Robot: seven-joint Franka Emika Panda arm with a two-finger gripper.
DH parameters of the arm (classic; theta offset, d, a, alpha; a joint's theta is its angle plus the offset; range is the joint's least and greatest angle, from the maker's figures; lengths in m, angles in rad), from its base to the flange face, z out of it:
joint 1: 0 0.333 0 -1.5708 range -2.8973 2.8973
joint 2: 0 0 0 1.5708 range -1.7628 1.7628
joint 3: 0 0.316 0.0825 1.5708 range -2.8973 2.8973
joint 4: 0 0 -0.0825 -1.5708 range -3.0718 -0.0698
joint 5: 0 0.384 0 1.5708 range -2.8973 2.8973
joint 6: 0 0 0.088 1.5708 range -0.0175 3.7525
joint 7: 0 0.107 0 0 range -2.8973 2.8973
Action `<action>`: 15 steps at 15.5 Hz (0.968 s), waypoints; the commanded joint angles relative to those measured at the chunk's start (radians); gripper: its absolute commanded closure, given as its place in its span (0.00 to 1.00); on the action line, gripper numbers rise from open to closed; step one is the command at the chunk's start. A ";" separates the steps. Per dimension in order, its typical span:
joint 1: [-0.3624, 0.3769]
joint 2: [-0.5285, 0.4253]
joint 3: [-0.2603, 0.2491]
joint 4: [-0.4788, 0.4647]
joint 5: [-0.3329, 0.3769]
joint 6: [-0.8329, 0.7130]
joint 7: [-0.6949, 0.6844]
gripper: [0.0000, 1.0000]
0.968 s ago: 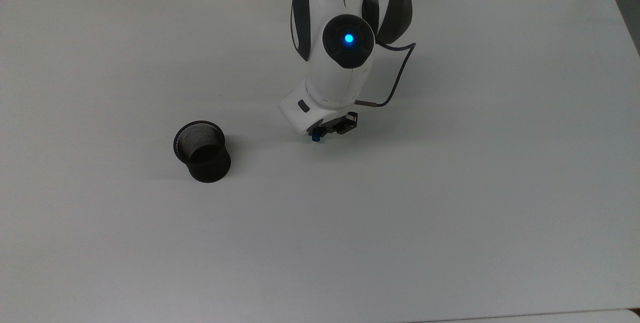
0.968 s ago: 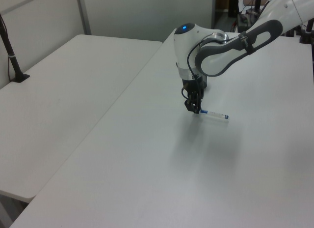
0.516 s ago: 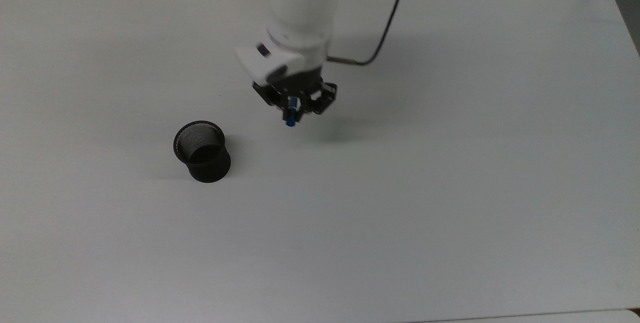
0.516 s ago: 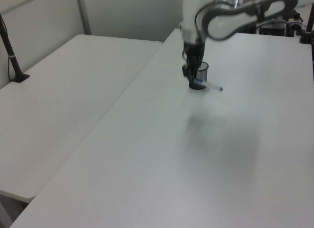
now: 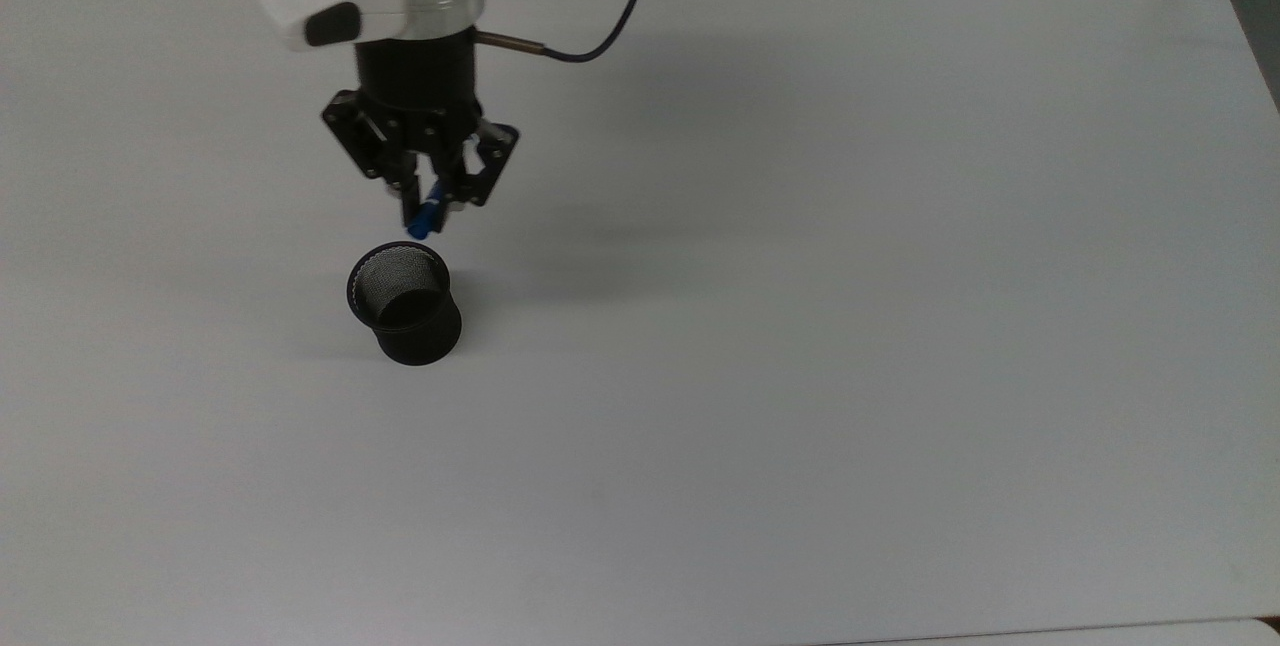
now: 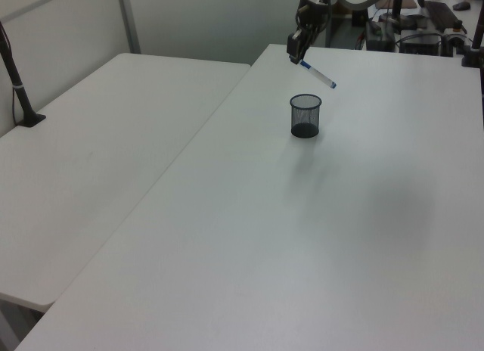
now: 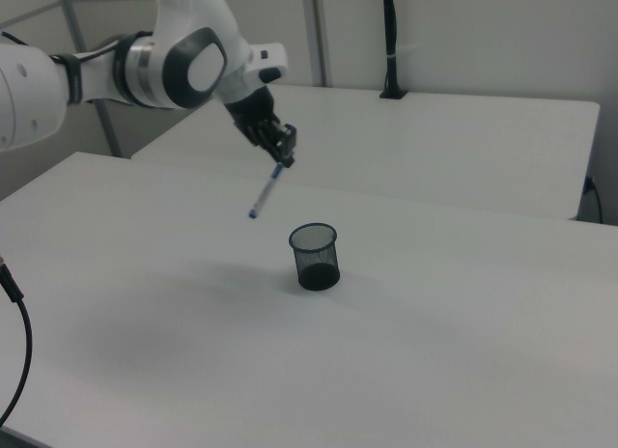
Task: Insert the marker
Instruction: 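Lift the marker and carry it over the black mesh cup, then lower the marker into the cup and open the gripper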
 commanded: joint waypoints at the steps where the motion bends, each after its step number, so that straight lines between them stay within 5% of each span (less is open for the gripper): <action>1: -0.015 -0.005 -0.027 -0.052 0.001 0.188 0.033 1.00; 7: -0.017 0.051 -0.069 -0.152 -0.019 0.576 0.127 1.00; 15: -0.008 0.101 -0.087 -0.219 -0.103 0.590 0.130 1.00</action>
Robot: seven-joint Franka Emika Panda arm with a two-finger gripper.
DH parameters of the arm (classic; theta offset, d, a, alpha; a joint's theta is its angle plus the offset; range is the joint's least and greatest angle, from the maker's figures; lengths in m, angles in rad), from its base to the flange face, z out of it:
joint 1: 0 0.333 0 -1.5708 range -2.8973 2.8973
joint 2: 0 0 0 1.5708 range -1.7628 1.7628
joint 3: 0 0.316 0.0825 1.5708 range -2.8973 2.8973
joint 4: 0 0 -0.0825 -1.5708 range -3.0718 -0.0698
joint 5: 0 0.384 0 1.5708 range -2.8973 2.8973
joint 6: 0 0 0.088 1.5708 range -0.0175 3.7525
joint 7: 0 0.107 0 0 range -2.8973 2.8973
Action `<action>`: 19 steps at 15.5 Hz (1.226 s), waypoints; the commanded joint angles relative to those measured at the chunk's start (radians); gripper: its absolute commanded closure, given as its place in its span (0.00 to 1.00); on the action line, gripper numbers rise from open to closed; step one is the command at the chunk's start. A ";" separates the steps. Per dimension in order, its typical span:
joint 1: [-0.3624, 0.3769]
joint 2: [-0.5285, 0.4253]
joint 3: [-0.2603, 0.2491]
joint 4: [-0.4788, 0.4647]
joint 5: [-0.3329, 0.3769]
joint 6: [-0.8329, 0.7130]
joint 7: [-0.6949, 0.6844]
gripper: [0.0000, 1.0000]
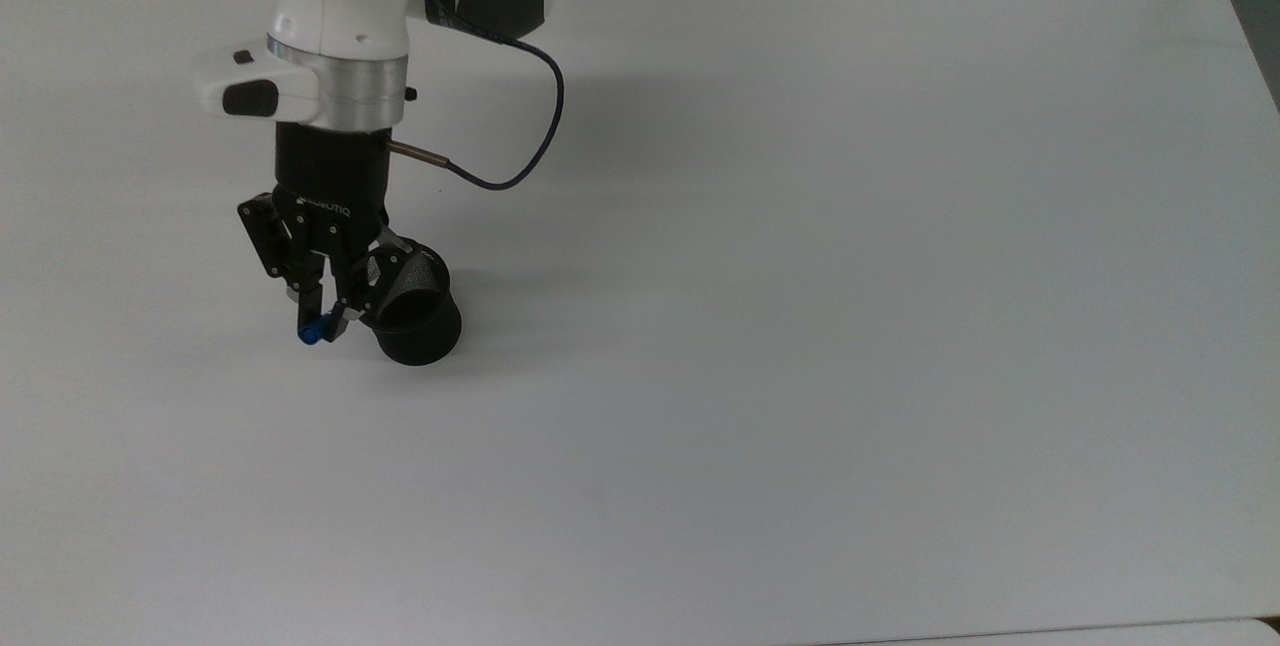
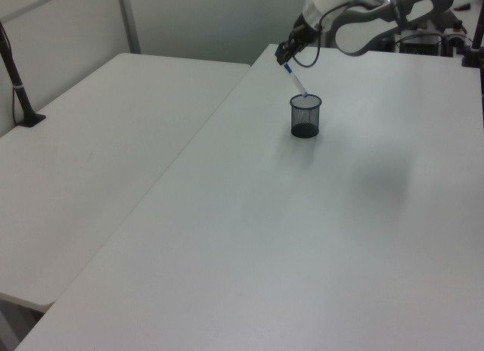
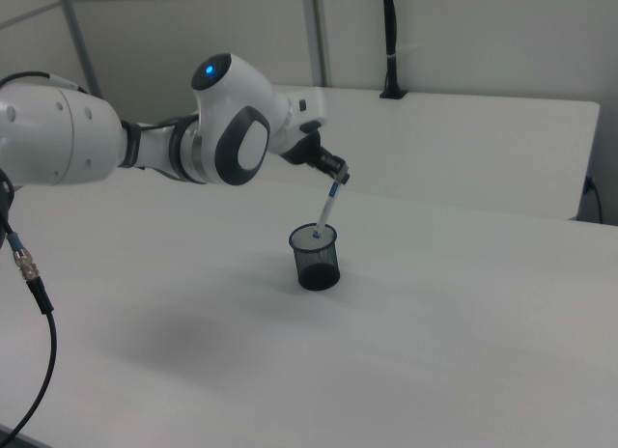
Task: Insert the marker
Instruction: 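Lower the marker into the cup and open the gripper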
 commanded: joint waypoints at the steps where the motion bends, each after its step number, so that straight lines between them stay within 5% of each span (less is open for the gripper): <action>1: 0.024 -0.015 -0.017 -0.086 -0.055 0.028 0.029 1.00; 4: 0.025 -0.016 -0.017 -0.109 -0.055 0.028 0.029 0.89; 8: 0.022 -0.021 -0.020 -0.104 -0.043 0.019 0.041 0.38; 9: 0.024 -0.024 -0.020 -0.103 -0.043 0.018 0.061 0.32; 15: 0.038 -0.046 -0.020 -0.095 -0.043 -0.031 0.134 0.01; 19: 0.042 -0.041 -0.020 -0.094 -0.043 -0.031 0.132 0.00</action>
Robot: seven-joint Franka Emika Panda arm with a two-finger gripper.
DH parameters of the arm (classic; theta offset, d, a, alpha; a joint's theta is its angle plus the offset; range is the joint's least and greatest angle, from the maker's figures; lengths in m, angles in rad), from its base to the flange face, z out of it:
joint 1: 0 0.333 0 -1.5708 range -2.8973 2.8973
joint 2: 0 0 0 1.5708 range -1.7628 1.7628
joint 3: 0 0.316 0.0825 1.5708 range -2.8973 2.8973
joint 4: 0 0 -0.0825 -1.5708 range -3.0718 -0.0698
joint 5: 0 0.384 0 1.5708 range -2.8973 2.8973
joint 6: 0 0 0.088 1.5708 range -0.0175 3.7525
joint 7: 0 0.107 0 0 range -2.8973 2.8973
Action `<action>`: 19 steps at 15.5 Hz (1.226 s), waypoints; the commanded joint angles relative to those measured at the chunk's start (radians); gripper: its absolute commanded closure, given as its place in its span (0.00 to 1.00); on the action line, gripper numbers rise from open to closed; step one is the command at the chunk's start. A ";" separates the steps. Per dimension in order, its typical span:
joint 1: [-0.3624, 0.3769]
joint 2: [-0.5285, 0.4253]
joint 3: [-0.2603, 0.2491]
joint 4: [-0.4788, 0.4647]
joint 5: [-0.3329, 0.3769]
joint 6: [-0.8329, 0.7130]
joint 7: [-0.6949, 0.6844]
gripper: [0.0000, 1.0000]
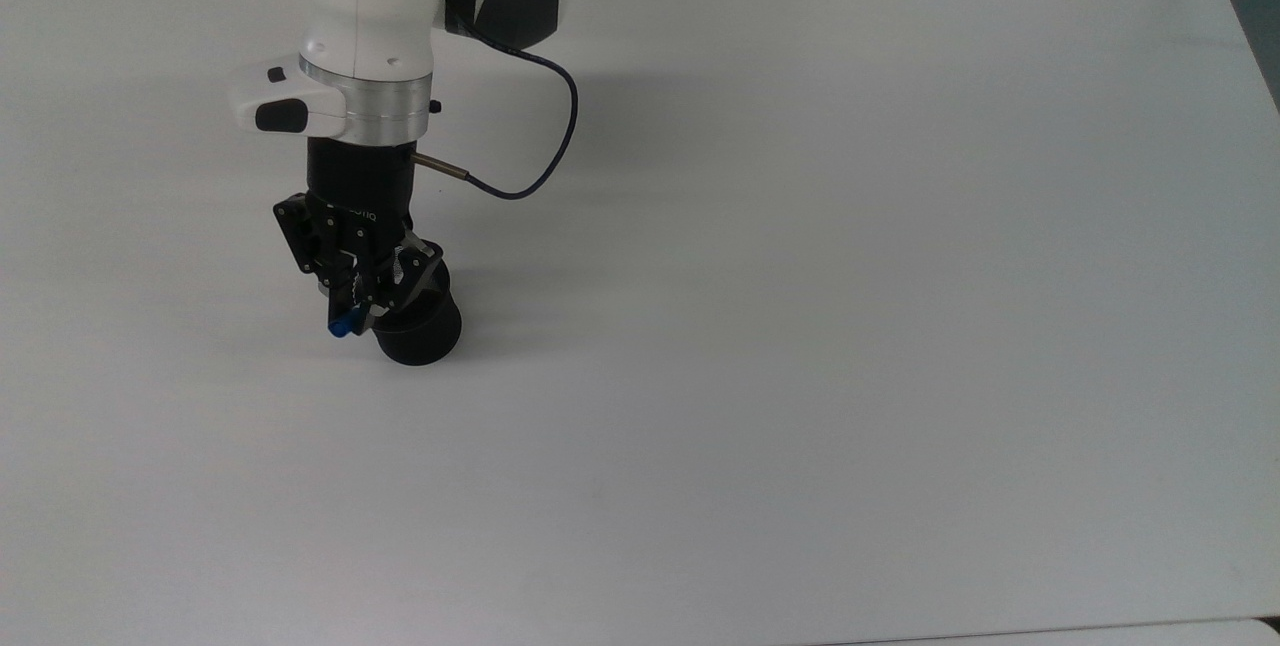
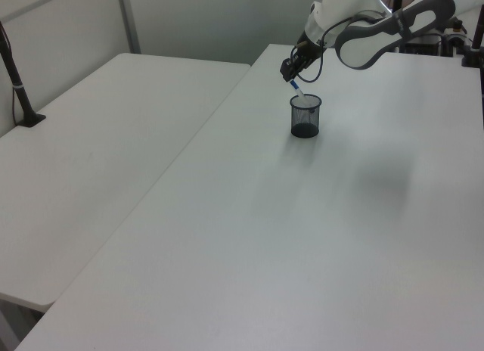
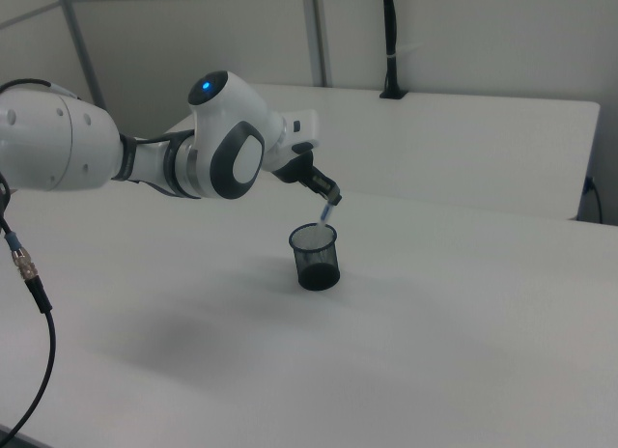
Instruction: Insert the marker
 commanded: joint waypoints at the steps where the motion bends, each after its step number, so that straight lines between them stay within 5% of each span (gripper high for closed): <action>1: 0.025 -0.025 -0.017 -0.020 -0.011 -0.029 0.030 0.00; 9: 0.025 -0.051 -0.019 0.003 -0.009 -0.092 0.037 0.00; 13: 0.028 -0.091 0.004 0.090 -0.003 -0.416 0.030 0.00; 19: 0.036 -0.147 0.116 0.216 0.050 -0.912 -0.091 0.00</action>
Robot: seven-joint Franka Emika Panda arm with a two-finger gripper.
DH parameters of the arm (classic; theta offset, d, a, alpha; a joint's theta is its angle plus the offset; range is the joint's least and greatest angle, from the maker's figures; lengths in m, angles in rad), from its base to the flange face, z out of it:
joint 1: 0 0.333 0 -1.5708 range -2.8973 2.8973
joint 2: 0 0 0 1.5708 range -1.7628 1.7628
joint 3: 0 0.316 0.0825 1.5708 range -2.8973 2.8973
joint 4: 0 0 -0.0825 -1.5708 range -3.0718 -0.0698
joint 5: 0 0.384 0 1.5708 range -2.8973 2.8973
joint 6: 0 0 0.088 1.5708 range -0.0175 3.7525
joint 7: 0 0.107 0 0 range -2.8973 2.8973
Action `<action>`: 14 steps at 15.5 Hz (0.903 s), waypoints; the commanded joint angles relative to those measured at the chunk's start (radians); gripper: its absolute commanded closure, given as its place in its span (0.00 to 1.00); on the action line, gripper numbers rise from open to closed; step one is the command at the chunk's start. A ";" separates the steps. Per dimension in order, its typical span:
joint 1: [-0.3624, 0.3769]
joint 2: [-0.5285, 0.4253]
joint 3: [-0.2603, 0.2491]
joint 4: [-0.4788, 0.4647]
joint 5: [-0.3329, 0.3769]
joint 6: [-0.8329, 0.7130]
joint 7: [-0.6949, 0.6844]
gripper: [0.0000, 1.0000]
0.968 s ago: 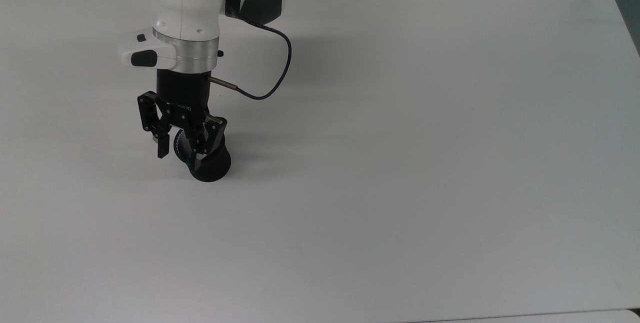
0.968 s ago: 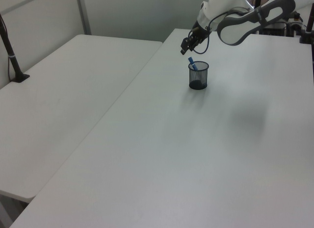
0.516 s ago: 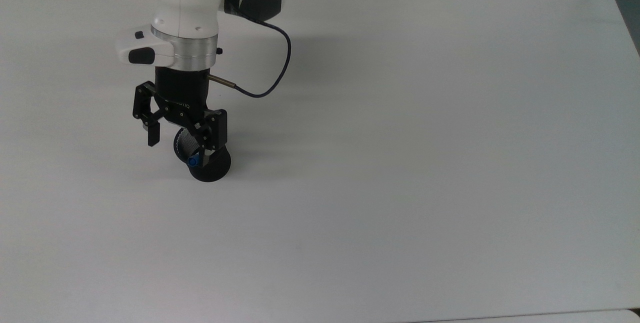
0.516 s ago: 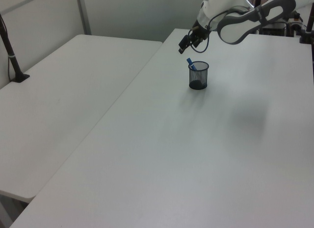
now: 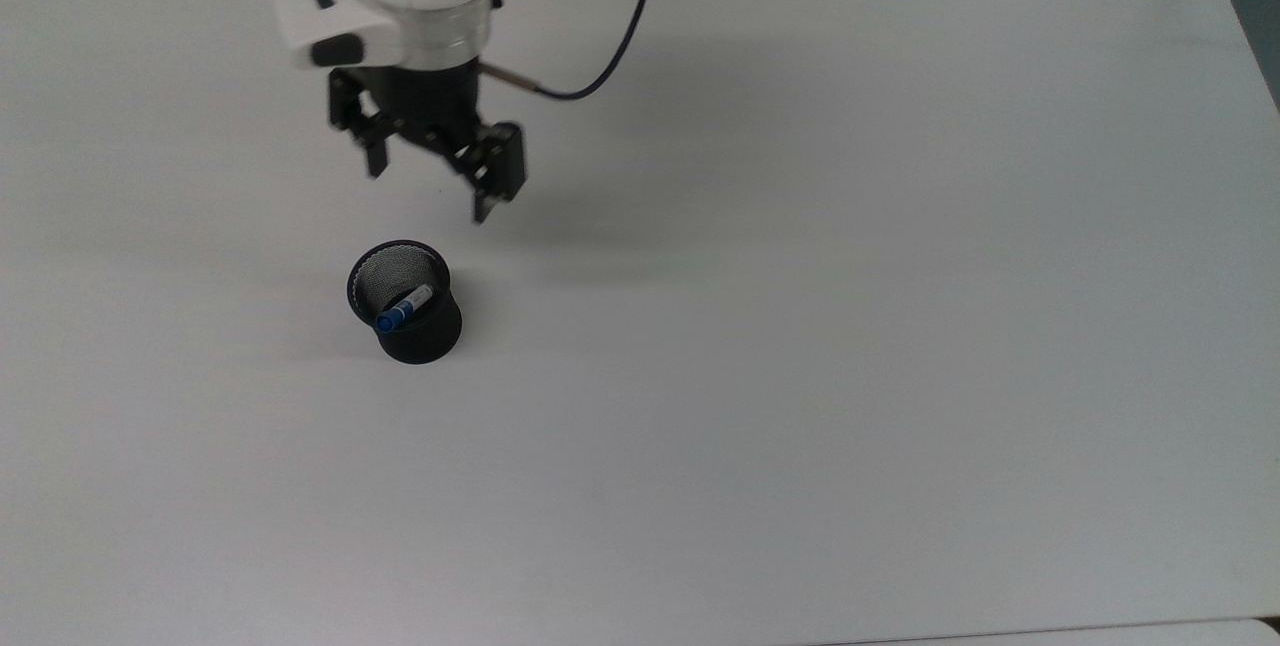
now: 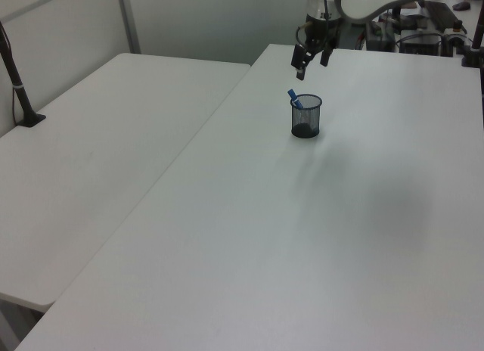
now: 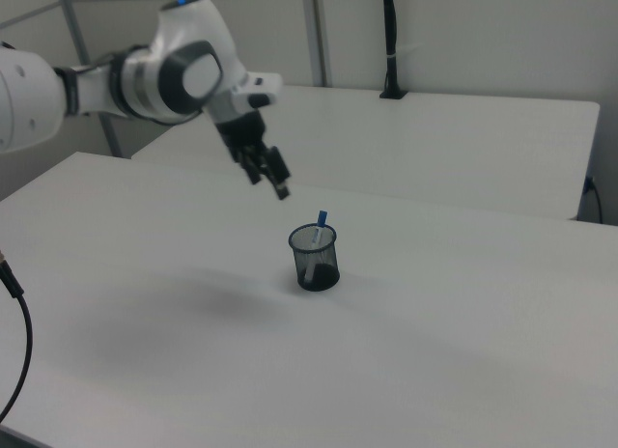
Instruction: Insert the marker
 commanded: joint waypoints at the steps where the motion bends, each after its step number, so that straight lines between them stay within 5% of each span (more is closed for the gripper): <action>1: 0.002 -0.041 0.033 0.043 0.063 -0.217 -0.160 0.00; 7: -0.018 -0.070 0.021 0.089 0.095 -0.384 -0.454 0.00; 14: -0.093 -0.117 0.017 0.074 0.093 -0.397 -0.517 0.00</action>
